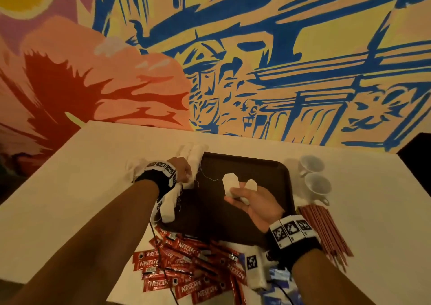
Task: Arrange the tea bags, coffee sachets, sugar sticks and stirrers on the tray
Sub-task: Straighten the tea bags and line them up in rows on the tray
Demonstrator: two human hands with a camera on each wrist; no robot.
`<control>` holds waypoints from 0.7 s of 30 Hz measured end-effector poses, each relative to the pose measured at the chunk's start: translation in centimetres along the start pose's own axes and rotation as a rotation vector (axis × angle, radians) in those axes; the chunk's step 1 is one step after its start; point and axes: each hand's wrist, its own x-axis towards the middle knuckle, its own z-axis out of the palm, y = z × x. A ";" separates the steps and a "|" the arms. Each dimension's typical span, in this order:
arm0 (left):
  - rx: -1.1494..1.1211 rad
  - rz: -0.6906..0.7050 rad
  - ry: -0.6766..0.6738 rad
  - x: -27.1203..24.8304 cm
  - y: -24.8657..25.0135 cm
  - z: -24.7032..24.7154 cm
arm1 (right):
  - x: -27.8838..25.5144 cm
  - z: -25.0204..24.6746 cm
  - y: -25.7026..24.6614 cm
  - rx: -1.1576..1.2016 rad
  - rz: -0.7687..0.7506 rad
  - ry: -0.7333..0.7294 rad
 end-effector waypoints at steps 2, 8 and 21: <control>0.039 -0.019 -0.003 0.9 0.1 0.2 | 0.3 -0.5 0.1 -0.010 -0.002 0.012; 0.115 -0.041 0.075 2.2 0.1 -0.3 | 0.5 -0.9 -0.6 -0.125 -0.045 0.021; -0.441 0.102 0.448 -10.5 7.1 -4.2 | -6.3 -0.5 -2.7 -0.062 -0.263 -0.013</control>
